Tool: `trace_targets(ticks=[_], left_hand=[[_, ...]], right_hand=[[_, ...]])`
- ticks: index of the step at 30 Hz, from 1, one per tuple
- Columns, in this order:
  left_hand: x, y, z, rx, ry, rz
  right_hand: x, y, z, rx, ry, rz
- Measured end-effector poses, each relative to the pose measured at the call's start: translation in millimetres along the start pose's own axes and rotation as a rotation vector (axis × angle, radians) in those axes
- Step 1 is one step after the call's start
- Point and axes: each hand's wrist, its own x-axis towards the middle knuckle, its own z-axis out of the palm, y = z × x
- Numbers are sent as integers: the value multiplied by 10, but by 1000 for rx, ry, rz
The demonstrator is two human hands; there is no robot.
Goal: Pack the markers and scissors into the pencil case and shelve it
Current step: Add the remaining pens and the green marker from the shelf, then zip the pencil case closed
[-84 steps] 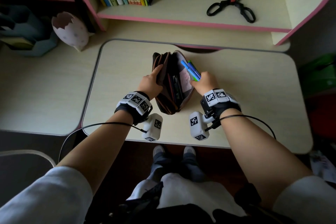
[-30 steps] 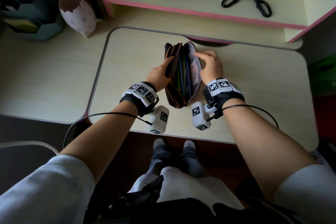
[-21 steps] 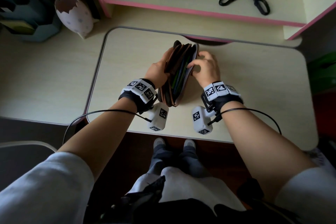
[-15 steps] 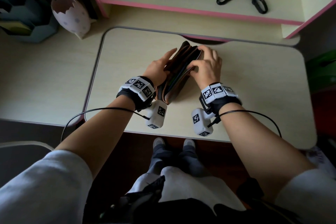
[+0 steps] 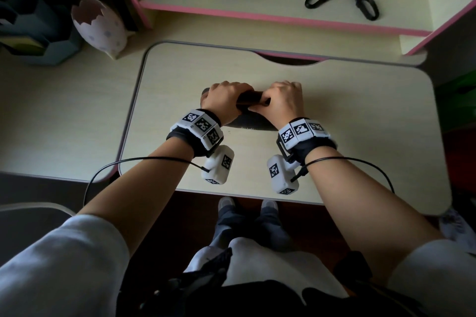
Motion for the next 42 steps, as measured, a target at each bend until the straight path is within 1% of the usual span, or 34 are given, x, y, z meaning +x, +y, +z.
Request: trace_targets(ticks=[3, 7, 10, 12, 14, 16, 20, 23, 26, 31, 36, 40, 42], left_hand=[[13, -31, 47, 19, 55, -23], [6, 17, 101, 40, 58, -53], [-2, 87, 117, 68, 22, -79], [-3, 138, 130, 101, -4, -70], [1, 179, 147, 110, -16, -59], [22, 213, 172, 114, -10, -56], [66, 291, 224, 106, 22, -70], [87, 307, 235, 91, 74, -83], [152, 356, 267, 69, 106, -87], [259, 397, 300, 54, 156, -65], [324, 413, 319, 49, 195, -68], [364, 455, 332, 74, 191, -85], [367, 489, 350, 78, 186, -66]], right_hand=[[-34, 7, -1, 92, -7, 17], [-63, 79, -18, 204, -22, 31], [-86, 106, -55, 266, 36, 31], [-94, 139, -99, 306, 112, 42], [-83, 196, -133, 327, 173, 86], [-71, 301, -151, 330, 193, 173], [-143, 584, -120, 366, 153, 368], [-210, 718, -98, 397, 52, 425], [-247, 810, -76, 422, -8, 430], [-212, 893, -20, 399, -46, 364], [-150, 1022, 19, 383, -131, 329], [-110, 1077, 59, 359, -124, 332], [-108, 1096, 83, 324, -120, 345]])
